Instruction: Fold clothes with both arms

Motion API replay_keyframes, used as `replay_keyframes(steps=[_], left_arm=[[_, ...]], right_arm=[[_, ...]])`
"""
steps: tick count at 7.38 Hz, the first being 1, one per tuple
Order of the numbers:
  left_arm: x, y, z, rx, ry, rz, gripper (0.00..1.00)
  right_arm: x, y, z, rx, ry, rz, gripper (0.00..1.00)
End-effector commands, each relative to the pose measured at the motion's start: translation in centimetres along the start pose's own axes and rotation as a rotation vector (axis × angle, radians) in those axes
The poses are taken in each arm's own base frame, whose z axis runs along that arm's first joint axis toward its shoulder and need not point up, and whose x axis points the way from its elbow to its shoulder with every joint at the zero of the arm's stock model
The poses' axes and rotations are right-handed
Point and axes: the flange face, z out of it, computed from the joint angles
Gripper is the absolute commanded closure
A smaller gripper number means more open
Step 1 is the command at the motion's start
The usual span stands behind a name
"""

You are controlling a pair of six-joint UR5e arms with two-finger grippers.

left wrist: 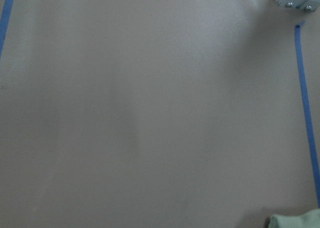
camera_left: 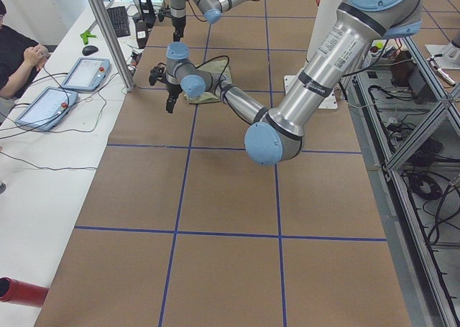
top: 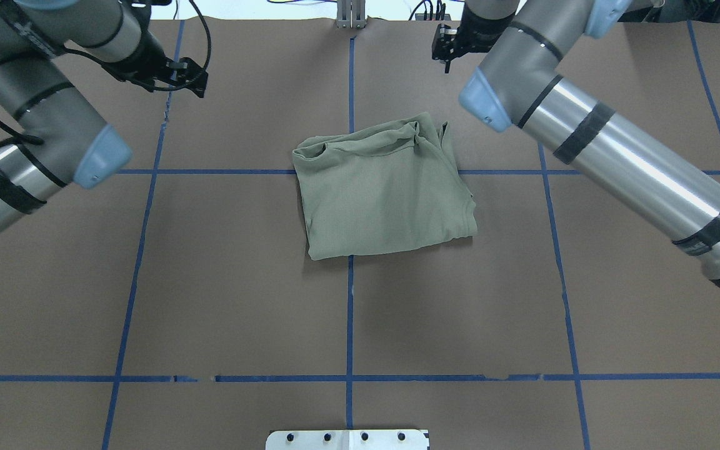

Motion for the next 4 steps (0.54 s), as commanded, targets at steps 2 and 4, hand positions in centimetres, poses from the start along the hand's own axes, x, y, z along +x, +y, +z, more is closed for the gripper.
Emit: replay_keyframes(steps=[2, 4], left_arm=[[-20.8, 2.0, -7.9, -0.059, -0.165, 0.294, 0.00], [-32.6, 6.6, -12.1, -0.092, -0.157, 0.280, 0.00]], right_arm=[[22.2, 0.9, -4.4, -0.064, -0.005, -0.262, 0.00], [36.6, 5.5, -4.0, -0.091, -0.070, -0.323, 0.00]])
